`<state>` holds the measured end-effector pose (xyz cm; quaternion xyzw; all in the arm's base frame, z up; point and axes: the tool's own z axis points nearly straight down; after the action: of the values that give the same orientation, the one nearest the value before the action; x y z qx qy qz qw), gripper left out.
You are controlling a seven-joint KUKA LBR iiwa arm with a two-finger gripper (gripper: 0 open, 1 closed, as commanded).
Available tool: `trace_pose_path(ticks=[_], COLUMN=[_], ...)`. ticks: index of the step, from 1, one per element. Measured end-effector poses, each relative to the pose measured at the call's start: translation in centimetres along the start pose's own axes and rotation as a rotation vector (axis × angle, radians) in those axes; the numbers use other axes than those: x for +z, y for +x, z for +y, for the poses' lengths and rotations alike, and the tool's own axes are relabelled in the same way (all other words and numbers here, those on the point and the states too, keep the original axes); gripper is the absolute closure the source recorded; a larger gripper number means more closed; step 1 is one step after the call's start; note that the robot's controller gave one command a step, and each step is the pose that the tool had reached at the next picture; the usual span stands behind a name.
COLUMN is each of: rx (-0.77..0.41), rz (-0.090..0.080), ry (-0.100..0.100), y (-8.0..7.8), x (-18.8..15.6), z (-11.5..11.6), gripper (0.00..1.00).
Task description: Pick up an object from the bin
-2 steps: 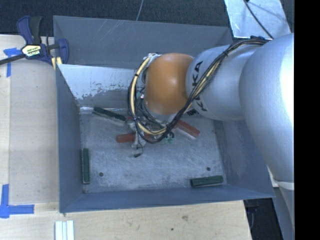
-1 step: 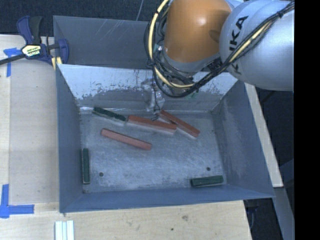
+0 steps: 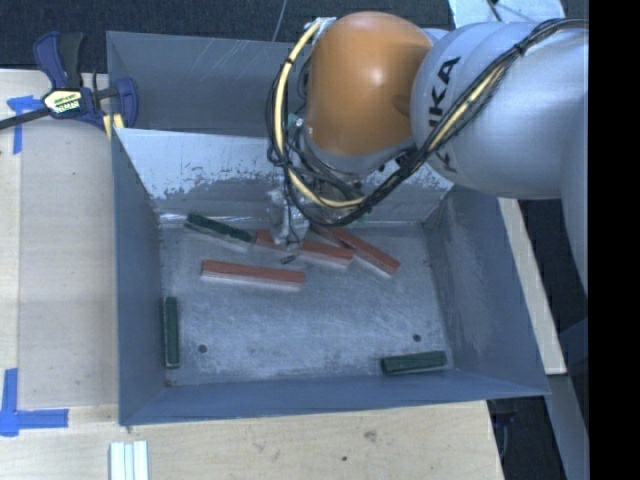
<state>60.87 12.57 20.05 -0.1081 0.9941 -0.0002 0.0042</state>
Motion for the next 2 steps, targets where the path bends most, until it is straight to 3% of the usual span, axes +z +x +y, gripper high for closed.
trace_pose_path(ticks=[1,2], rx=[0.054,0.054], rz=[0.005,0.005], ry=[-0.002,-0.002], y=[1.69,1.68], x=[3.26,3.26], z=[3.19,3.18], gripper=[0.0,0.0])
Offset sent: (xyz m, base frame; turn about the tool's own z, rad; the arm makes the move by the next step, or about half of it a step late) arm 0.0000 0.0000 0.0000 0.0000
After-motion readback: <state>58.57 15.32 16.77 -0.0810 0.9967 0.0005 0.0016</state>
